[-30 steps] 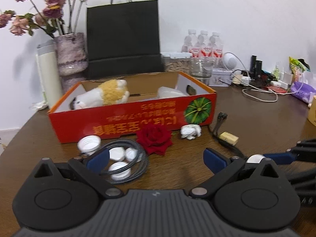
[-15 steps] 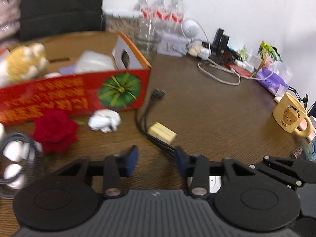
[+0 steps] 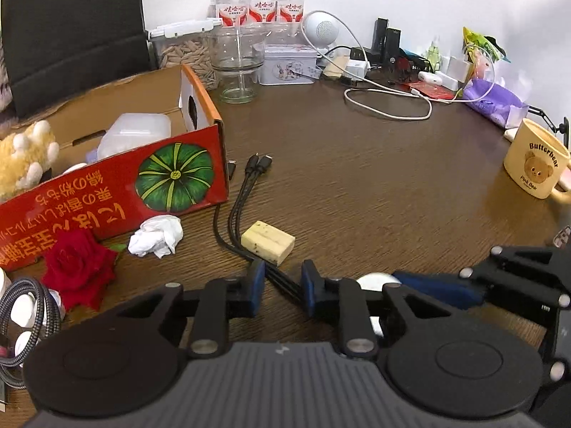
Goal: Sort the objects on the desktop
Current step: 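Grasp the black cable with the left gripper while the right holds the white disc, then carry the white disc and black cable into the box and open both grippers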
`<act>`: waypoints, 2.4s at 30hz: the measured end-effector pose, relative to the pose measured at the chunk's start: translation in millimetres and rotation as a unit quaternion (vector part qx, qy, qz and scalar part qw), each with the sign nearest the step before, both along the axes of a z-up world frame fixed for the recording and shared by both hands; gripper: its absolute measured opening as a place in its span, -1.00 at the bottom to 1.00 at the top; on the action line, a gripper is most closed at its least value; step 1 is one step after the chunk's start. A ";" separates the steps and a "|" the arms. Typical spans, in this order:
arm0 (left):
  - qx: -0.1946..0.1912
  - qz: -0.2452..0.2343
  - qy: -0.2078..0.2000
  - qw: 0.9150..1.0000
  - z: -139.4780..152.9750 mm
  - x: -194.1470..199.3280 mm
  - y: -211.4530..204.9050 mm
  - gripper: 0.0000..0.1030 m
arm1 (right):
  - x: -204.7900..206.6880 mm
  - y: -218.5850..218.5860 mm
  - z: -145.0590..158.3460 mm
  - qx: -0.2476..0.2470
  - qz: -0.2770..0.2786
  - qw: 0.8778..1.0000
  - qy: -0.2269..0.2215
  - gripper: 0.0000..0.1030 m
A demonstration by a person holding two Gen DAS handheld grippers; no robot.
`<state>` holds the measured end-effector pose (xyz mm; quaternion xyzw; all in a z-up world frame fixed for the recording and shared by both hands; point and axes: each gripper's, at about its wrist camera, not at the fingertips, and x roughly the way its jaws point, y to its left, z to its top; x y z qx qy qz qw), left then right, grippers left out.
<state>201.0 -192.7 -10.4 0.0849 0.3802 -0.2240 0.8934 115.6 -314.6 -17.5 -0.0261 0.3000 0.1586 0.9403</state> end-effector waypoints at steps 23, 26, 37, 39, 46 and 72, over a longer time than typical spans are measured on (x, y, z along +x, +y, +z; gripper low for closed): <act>0.123 0.004 -0.044 0.991 3.7 -32.2 1.2 -0.73 | 2.4 -26.1 2.2 0.016 -0.039 0.999 -0.008 -0.27; 0.141 0.027 -0.055 0.988 3.7 -26.9 -6.2 -0.54 | 1.2 -26.9 2.9 0.019 -0.039 0.999 -0.011 -0.27; 0.137 0.007 -0.145 0.980 34.1 -53.2 -2.8 -0.95 | 0.4 -31.3 5.3 0.028 -0.046 0.998 -0.022 -0.27; 0.133 0.003 -0.165 0.977 42.9 -58.1 1.4 -0.95 | 0.8 -31.5 6.8 0.029 -0.048 0.998 -0.025 -0.27; 0.111 0.001 -0.238 0.965 80.2 -66.8 10.6 -0.95 | 4.9 -35.5 19.4 0.042 -0.065 0.996 -0.043 -0.27; 0.052 0.113 -0.304 0.944 128.5 14.5 126.8 -0.95 | 112.9 83.3 88.7 0.088 -0.017 0.991 -0.103 -0.27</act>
